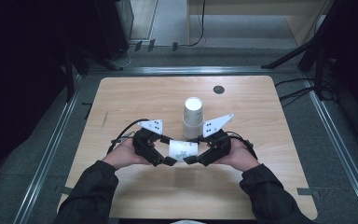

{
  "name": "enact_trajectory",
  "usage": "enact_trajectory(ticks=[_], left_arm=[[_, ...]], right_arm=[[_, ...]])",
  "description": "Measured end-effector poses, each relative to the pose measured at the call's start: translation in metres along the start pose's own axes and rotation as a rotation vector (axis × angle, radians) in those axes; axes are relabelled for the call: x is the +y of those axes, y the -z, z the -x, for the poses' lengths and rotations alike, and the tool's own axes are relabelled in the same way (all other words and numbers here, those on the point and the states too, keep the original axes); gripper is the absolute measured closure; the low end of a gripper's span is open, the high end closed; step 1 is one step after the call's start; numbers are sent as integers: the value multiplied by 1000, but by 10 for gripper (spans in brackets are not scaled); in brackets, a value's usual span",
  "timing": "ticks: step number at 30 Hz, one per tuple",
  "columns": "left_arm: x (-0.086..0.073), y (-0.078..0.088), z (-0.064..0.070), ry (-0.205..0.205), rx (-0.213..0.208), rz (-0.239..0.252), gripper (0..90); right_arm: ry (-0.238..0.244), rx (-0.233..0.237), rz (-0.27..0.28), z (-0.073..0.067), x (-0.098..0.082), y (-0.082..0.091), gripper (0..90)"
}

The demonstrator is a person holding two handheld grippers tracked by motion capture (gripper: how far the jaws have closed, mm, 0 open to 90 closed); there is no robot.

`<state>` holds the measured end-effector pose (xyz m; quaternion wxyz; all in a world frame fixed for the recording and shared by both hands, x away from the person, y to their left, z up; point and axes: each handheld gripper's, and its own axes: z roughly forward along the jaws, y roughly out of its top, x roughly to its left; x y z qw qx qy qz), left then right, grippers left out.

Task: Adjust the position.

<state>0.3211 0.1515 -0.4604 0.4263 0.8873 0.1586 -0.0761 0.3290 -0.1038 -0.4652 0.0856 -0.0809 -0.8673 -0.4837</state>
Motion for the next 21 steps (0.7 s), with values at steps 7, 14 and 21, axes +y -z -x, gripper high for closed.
enact_trajectory(ticks=[7, 14, 21], left_arm=[[1, -1, 2, -30, -7, 13, 161], [0, -2, 3, -43, -7, 1, 221], [0, -1, 3, -44, -13, 3, 233]], right_arm=[[-9, 12, -5, -1, 0, -3, 333], [-11, 11, -11, -1, 0, -4, 337], [-10, 13, -10, -1, 0, -4, 338]])
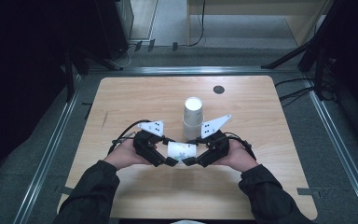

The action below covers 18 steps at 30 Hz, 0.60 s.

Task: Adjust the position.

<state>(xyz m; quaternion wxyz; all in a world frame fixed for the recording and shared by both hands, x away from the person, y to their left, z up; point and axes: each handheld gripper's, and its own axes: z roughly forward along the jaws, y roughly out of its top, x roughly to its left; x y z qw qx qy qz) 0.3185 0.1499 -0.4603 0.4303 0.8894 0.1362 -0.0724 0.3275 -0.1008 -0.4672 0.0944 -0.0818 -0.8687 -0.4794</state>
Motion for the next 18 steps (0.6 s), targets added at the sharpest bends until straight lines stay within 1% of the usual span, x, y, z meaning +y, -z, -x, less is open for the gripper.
enact_trajectory(ticks=[3, 4, 5, 6, 7, 8, 9, 11, 12, 13, 14, 15, 17, 18], left_arm=[[0, 1, -1, 5, -3, 4, 234], [0, 2, -1, 8, -2, 9, 234], [-1, 6, -2, 9, 1, 10, 235], [-1, 6, -2, 9, 1, 10, 235], [0, 8, -3, 17, 14, -1, 235], [2, 12, -3, 5, 37, -11, 235], [4, 15, -3, -4, 48, -12, 235], [6, 22, -4, 7, 46, 5, 236], [8, 25, -3, 6, 59, -4, 235], [8, 27, -4, 2, 61, -16, 235], [9, 29, -3, -10, 75, -29, 235], [11, 30, -4, -2, 79, -40, 235], [11, 31, -4, 1, 80, -43, 235], [13, 31, -5, -1, 84, -70, 236]], right_arm=[[0, 0, 5, 0, 0, 0, 329], [-2, -3, 9, 0, 0, 1, 307], [-4, -15, 10, 1, 1, 1, 272], [-4, -15, 10, 1, 1, 1, 272], [-8, -20, 9, 1, 1, 2, 266], [-11, -26, 11, 1, 1, 2, 262], [-13, -33, 13, 2, 0, 3, 260], [-19, -37, 10, 3, 0, 3, 256], [-19, -41, 6, 3, -1, 3, 256], [-20, -47, 0, 3, -1, 3, 256], [-20, -50, -4, 3, -1, 3, 256], [-19, -55, -8, 3, -2, 2, 255], [-21, -58, -9, 3, -2, 2, 255], [-23, -63, -12, 2, -3, 2, 255]])
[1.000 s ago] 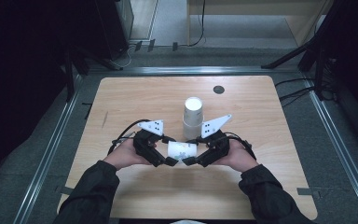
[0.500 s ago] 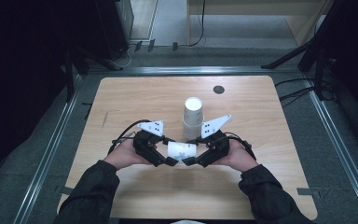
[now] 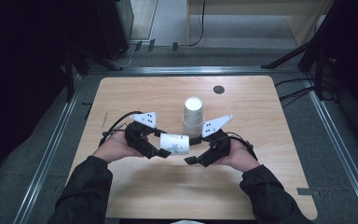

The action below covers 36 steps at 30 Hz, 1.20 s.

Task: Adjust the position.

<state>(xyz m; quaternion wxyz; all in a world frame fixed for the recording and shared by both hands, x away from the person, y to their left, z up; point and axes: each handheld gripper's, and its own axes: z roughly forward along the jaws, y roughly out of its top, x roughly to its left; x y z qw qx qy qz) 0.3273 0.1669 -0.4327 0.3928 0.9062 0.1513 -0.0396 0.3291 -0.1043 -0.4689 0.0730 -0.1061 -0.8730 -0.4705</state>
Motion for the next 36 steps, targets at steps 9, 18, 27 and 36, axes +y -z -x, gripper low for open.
enact_trajectory(ticks=[9, 18, 27, 36], left_arm=[[8, -14, 4, -37, 11, -134, 235], [10, -36, 8, -63, 27, -279, 235], [14, -44, 13, -52, 23, -319, 235], [16, -48, 17, -73, 8, -309, 235]], right_arm=[[3, -24, -14, -1, -3, 0, 255], [7, -22, -62, -2, -8, -9, 257], [20, -6, -103, -2, -9, -27, 270], [44, 19, -118, -5, -8, -34, 315]])
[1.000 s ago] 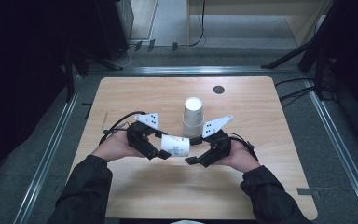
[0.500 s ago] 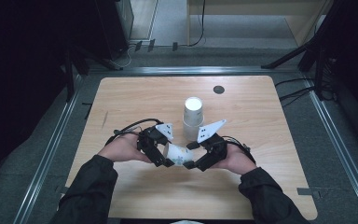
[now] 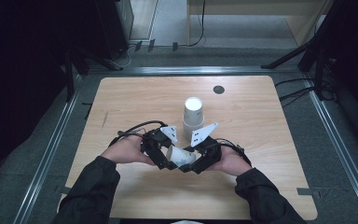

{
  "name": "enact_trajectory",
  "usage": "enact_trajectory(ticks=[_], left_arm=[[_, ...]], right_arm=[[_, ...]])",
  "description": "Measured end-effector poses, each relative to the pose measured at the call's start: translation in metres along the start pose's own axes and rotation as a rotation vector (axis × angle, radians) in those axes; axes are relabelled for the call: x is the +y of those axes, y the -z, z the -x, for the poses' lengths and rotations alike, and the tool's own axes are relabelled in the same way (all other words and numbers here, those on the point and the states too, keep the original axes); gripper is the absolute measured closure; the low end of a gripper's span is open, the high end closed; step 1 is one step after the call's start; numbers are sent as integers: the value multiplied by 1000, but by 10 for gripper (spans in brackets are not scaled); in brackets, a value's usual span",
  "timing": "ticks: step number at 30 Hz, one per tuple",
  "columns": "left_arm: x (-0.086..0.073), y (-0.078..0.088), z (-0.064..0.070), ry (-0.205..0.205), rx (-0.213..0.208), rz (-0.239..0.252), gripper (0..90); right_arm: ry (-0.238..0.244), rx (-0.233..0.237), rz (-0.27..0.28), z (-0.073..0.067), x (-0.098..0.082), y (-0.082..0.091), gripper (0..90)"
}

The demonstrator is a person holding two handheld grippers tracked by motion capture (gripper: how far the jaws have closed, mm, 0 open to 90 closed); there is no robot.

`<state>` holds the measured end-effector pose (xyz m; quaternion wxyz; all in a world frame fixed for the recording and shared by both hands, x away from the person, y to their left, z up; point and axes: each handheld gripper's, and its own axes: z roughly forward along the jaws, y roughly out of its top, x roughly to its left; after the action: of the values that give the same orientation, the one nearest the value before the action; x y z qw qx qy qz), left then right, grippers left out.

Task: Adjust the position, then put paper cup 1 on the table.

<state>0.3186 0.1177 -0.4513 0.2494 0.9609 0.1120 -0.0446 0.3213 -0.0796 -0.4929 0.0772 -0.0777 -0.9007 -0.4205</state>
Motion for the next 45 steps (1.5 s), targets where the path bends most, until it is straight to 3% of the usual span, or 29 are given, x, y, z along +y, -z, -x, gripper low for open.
enact_trajectory(ticks=[8, 11, 18, 23, 27, 31, 40, 45], left_arm=[[-2, 2, 0, -26, 14, 33, 211], [-4, 3, 0, -21, 14, 54, 157], [-11, 11, -7, 37, -20, 138, 126], [-19, 18, -10, 54, -42, 209, 133], [-22, 19, -11, 68, -40, 224, 133], [-26, 19, -12, 110, -54, 275, 132], [-27, 17, -10, 124, -28, 321, 128], [-28, 19, -12, 156, -71, 392, 130]], right_arm=[[13, -1, 2, -1, 0, 3, 329], [20, -14, 14, 0, 0, 7, 329], [-1, -26, 65, 2, 0, 22, 329], [2, -44, 92, 4, 0, 30, 329], [0, -44, 102, 4, 1, 32, 328], [-7, -40, 115, 5, 1, 35, 328], [-4, -45, 138, 6, 0, 42, 328], [-11, -35, 151, 6, 0, 43, 328]])
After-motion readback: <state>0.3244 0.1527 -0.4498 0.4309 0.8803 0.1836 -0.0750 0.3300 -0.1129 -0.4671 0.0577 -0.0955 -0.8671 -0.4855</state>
